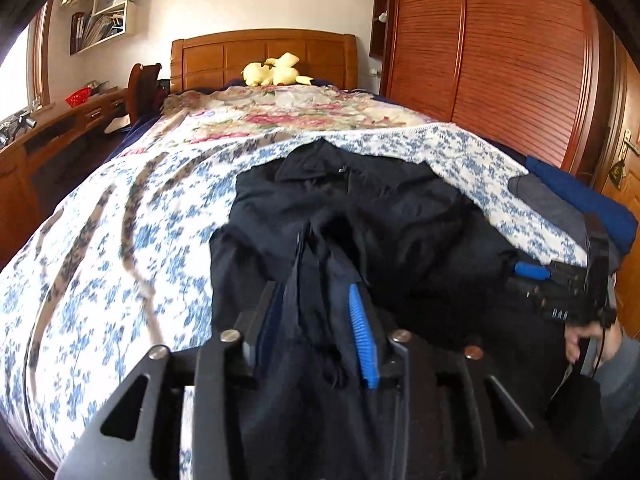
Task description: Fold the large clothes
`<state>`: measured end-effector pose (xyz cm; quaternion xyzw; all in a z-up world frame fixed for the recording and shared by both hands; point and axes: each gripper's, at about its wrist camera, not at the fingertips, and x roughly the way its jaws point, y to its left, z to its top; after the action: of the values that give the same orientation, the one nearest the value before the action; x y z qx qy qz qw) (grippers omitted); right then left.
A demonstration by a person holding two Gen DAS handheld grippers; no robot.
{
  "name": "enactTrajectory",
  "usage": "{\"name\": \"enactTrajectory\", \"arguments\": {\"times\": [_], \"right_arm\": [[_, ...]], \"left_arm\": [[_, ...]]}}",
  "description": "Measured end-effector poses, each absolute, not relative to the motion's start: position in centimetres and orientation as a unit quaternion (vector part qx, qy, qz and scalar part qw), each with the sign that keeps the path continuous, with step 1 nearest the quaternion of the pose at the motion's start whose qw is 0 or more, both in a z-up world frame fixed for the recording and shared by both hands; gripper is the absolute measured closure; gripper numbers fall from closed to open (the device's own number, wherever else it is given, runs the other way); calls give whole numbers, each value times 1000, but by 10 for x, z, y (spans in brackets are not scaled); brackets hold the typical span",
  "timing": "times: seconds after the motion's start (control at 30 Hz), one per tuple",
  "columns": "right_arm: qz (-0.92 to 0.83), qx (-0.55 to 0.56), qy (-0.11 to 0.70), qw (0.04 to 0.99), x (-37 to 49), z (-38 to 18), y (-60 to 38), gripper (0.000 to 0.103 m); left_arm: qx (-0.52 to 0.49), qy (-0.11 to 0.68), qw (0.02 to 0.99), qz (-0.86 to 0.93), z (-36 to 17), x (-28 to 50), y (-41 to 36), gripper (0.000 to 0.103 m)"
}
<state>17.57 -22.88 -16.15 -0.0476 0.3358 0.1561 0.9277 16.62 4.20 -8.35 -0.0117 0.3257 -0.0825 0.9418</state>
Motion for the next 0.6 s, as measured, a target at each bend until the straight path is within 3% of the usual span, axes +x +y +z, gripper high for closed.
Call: {"name": "enactTrajectory", "arguments": {"times": [0.6], "right_arm": [[151,-56,334,929,176,-163,-227,50]], "left_arm": [[-35,328,942,-59,-95,134,69,63]]}}
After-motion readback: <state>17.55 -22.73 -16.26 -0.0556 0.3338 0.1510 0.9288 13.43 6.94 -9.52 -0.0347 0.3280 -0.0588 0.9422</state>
